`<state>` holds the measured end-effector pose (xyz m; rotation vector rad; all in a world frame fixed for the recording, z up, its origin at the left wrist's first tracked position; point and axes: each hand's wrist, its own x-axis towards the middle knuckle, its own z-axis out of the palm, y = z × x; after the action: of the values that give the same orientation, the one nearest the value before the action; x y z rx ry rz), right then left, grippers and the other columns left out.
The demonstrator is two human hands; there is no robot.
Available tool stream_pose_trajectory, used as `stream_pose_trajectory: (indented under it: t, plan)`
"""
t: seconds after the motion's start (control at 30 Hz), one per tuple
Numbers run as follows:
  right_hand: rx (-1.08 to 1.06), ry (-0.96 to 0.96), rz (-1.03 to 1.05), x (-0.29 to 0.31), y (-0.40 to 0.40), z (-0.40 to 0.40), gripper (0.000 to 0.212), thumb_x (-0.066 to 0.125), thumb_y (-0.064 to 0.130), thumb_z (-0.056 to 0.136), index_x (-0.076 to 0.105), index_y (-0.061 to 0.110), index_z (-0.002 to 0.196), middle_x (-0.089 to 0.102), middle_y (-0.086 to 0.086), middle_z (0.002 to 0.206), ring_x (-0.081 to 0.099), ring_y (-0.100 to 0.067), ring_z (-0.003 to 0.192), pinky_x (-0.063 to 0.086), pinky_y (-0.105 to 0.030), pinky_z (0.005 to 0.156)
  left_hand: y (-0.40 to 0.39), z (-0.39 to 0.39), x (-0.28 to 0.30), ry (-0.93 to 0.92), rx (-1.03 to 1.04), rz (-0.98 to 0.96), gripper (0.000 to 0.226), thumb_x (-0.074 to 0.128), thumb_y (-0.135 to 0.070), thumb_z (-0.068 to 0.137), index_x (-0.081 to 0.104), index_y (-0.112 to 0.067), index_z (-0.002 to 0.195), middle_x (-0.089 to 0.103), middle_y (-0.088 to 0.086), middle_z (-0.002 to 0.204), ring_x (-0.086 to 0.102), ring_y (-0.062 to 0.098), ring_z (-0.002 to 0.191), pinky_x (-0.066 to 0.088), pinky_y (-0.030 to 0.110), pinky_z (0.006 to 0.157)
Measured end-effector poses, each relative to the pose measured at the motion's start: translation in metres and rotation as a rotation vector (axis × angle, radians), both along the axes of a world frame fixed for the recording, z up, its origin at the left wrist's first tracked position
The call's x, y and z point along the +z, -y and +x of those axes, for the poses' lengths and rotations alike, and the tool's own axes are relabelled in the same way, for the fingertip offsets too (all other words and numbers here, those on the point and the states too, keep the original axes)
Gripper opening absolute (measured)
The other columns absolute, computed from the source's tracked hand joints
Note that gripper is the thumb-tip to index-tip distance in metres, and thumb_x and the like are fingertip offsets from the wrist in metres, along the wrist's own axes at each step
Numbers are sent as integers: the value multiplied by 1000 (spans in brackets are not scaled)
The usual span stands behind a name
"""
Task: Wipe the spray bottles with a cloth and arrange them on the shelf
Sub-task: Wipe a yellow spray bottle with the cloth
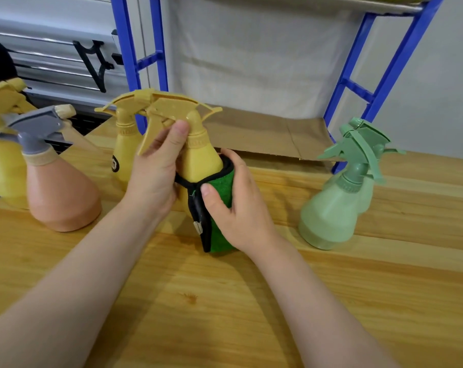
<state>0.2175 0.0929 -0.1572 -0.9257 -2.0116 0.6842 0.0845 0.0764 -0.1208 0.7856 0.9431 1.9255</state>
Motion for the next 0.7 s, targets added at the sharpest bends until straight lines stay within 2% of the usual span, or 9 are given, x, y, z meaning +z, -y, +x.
stream_pose_trajectory:
  t: [0.1,0.2,0.27,0.33,0.43,0.5,0.6,0.7]
  plan:
    - [9,-50,8,2,-2,0,69,48,52,86,37,15,143,55,2,134,52,-12,123,45,-37,103,0,2,-4,-58,-56,-33,20,73,-33,76,71,-21,92,74,3,98,69,17,98,56,34,87]
    - [30,-103,22,4,-2,2,55,51,48,87,45,19,133,61,5,121,58,-8,110,48,-26,93,1,3,-5,-92,-156,-42,21,74,-33,74,74,-21,91,75,2,96,70,16,94,57,31,83]
    - [31,-125,19,6,-2,4,53,50,50,86,47,20,129,64,7,114,60,-6,104,48,-20,86,4,6,-6,-123,-227,-45,15,77,-34,71,79,-24,82,76,-1,91,72,13,89,57,28,78]
    - [28,-157,4,7,-2,5,51,49,51,84,51,20,124,66,7,108,62,-7,99,50,-23,82,6,8,-6,-136,-284,-41,15,76,-35,64,80,-27,76,76,-4,85,72,10,84,56,24,72]
    - [12,-192,-20,8,-1,4,42,50,50,82,53,24,115,67,10,97,64,-5,91,52,-27,78,6,8,-5,-144,-364,-14,25,76,-37,61,79,-23,82,76,-2,89,71,11,86,55,22,74]
    - [-3,-207,-37,8,-1,2,37,52,49,83,54,24,111,67,10,92,64,-5,87,52,-28,75,6,8,-5,-146,-347,-34,18,78,-34,66,80,-23,80,76,-2,87,72,10,84,56,22,72]
    - [-28,-216,-65,7,-1,0,31,55,40,86,56,22,111,68,9,92,64,-6,86,53,-33,76,6,11,-3,-168,-292,-43,12,67,-27,74,79,-24,75,75,-4,83,72,9,81,56,21,70]
    - [-53,-221,-72,7,-2,1,25,56,37,86,56,25,108,67,11,90,64,-4,85,52,-26,75,7,15,-2,-216,-277,-42,15,65,-28,76,79,-28,72,75,-5,81,71,8,79,56,21,69]
